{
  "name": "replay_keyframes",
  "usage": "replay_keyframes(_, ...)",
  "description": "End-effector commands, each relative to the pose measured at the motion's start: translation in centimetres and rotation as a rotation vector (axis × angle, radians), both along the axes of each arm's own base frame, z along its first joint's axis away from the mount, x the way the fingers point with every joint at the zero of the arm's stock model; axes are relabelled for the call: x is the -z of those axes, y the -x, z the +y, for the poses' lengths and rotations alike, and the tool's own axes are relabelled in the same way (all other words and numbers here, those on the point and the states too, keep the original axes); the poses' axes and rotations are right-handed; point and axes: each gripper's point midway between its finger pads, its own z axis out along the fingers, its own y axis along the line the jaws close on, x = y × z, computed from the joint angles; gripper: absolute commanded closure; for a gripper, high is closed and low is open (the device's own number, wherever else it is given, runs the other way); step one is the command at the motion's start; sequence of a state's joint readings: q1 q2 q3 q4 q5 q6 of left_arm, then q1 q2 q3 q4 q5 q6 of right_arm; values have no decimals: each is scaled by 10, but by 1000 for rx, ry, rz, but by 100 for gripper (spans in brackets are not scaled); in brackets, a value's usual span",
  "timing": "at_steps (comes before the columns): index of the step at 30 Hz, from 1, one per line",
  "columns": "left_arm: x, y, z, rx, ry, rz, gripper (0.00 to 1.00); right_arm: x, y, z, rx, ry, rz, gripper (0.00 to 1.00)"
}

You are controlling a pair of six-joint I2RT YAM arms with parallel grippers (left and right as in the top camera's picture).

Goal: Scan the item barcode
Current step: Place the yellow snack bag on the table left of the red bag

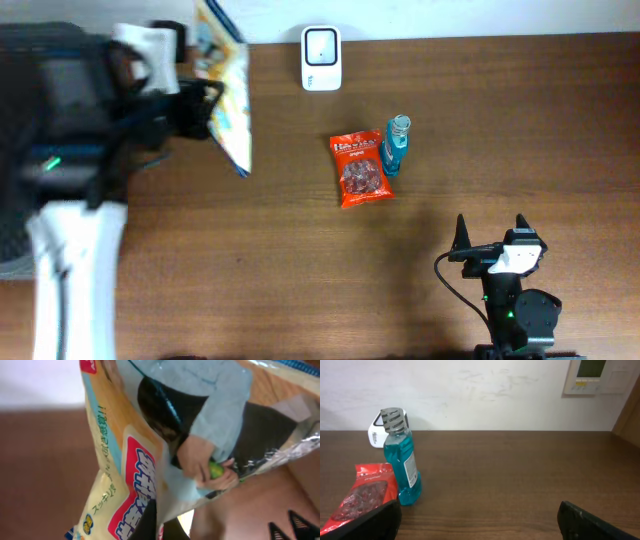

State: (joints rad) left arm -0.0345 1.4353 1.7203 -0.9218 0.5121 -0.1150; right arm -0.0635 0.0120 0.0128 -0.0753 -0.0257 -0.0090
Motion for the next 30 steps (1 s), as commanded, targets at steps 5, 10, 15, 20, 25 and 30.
replay_keyframes(5,193,-41,-51,-351,-105,576,100,3,0,0,0,6,6,2)
replay_keyframes(10,275,-32,-88,-383,-156,774,100,3,0,0,0,6,6,2)
replay_keyframes(15,295,-42,-131,-320,-137,727,100,3,0,0,0,6,6,1)
replay_keyframes(20,291,-41,-152,-277,-125,687,48,3,0,0,0,6,6,2)
replay_keyframes(25,272,-47,-152,-244,-118,642,39,3,0,0,0,6,6,1)
replay_keyframes(30,129,-61,-117,-20,-221,254,37,3,0,0,0,6,6,2)
